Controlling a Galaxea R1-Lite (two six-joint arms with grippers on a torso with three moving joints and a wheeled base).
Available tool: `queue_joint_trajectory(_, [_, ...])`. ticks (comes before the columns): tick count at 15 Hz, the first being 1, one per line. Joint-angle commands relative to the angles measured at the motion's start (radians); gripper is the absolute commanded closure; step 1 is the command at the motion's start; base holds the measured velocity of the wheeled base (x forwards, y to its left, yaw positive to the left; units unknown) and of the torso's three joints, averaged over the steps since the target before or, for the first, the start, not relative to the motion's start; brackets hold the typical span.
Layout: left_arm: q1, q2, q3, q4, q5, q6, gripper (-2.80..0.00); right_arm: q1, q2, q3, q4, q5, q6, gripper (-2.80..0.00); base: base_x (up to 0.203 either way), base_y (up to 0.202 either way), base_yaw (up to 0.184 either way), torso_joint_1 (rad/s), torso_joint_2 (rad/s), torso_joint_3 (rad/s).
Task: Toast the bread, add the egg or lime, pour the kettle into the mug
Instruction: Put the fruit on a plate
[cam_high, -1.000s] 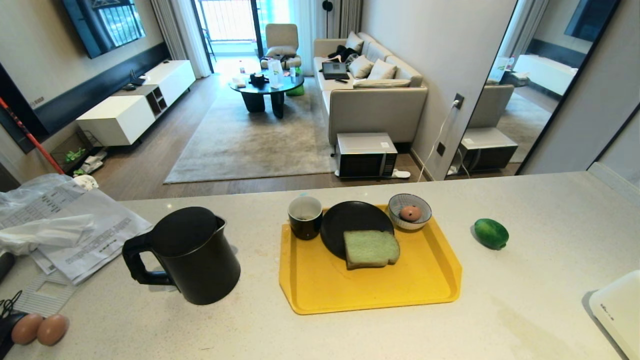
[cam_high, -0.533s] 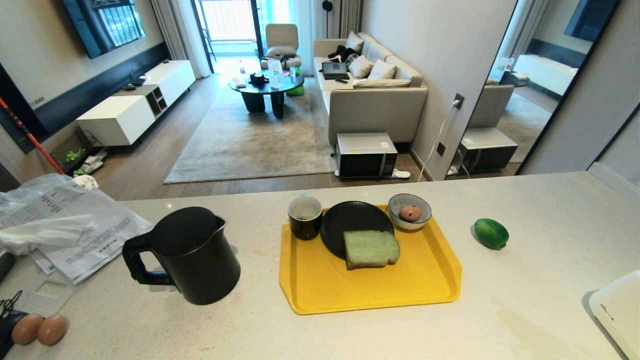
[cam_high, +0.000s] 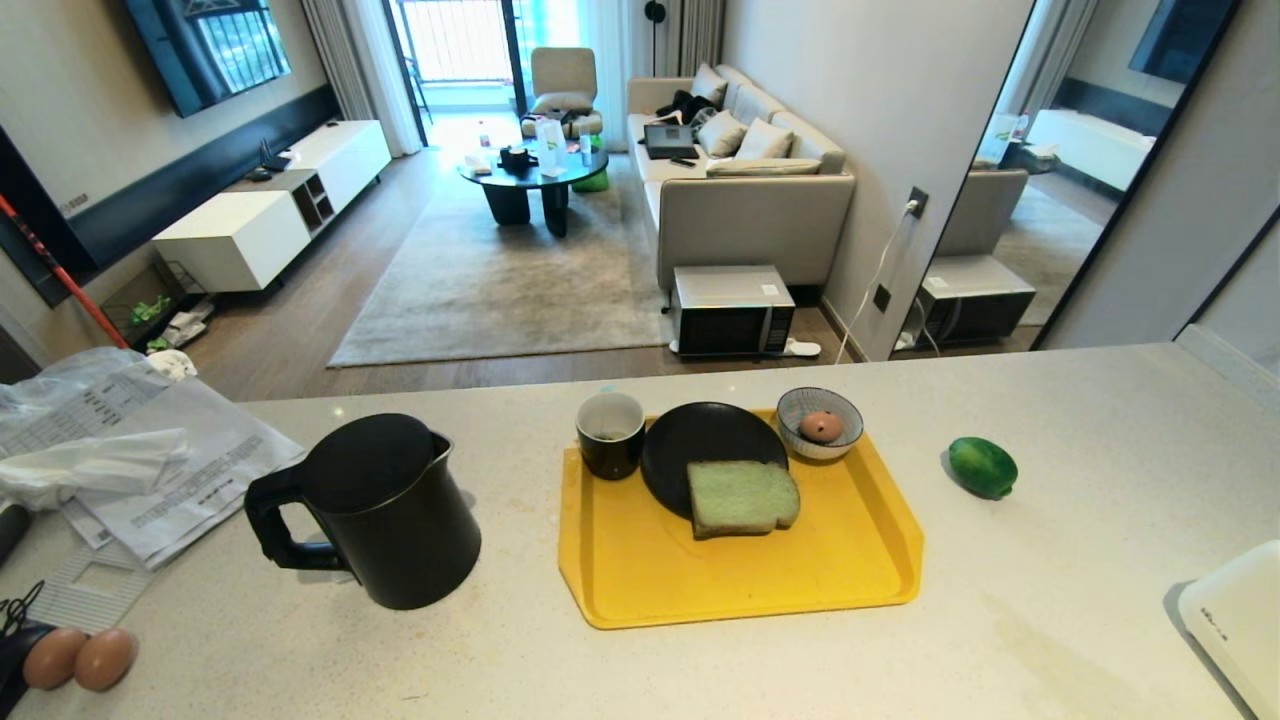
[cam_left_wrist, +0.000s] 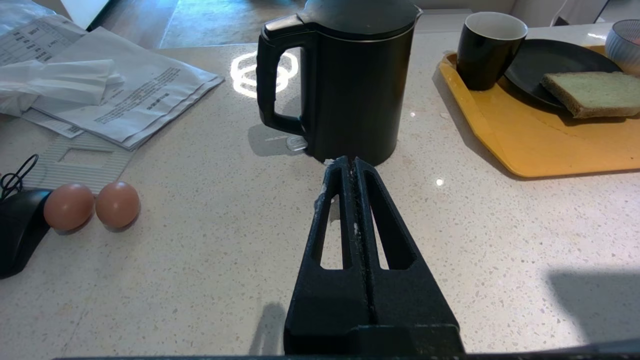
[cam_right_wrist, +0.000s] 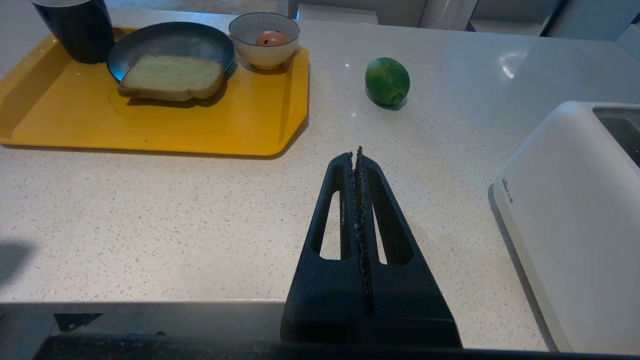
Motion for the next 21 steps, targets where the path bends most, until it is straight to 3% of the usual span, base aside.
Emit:
queue_joint_trajectory(1, [0.0, 0.001, -0.001, 0.0, 0.001, 0.0, 0.0, 0.0, 0.001, 0.0, -0.001, 0.0, -0.001, 0.0, 0.0, 0.0, 0.0, 0.0, 0.0, 0.0])
queue_joint_trajectory(9, [0.0, 0.001, -0.001, 0.0, 0.001, -0.002, 0.0, 0.0, 0.001, 0.0, -0.001, 0.0, -0.001, 0.0, 0.0, 0.0, 0.0, 0.0, 0.0, 0.0])
queue_joint_trajectory(17, [0.0, 0.001, 0.0, 0.0, 0.001, -0.002, 0.0, 0.0, 0.001, 0.0, -0.001, 0.0, -0.001, 0.0, -0.169, 0.0, 0.001, 0.002, 0.0, 0.002])
queue_joint_trajectory(21, [0.0, 0.001, -0.001, 0.0, 0.001, -0.002, 0.0, 0.0, 0.001, 0.0, -0.001, 0.0, -0.001, 0.0, -0.021, 0.0, 0.0, -0.003, 0.0, 0.002])
